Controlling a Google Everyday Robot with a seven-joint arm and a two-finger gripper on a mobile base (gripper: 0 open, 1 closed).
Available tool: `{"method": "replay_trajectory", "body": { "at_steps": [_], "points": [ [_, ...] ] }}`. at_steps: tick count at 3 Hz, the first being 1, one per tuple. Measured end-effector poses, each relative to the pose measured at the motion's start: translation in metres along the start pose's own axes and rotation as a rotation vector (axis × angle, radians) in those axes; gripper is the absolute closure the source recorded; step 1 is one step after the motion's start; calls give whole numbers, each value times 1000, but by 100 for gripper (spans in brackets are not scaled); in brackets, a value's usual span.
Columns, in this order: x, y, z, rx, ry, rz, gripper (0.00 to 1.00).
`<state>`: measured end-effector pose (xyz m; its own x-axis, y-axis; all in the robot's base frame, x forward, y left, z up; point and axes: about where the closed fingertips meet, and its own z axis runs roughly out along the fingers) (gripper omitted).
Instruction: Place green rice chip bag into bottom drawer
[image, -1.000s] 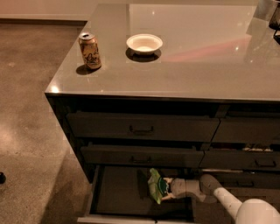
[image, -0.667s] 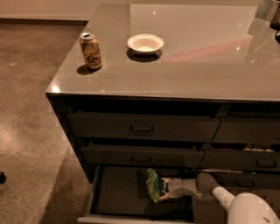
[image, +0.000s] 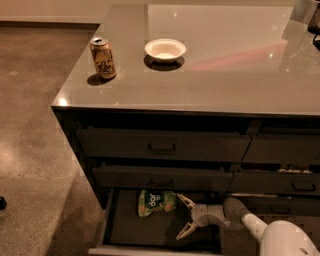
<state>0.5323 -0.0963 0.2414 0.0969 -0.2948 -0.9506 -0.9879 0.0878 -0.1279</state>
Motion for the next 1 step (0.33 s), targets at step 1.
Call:
{"method": "replay_trajectory", "body": {
  "at_steps": [1],
  "points": [
    [0,0,0,0,0,0,0]
  ]
}}
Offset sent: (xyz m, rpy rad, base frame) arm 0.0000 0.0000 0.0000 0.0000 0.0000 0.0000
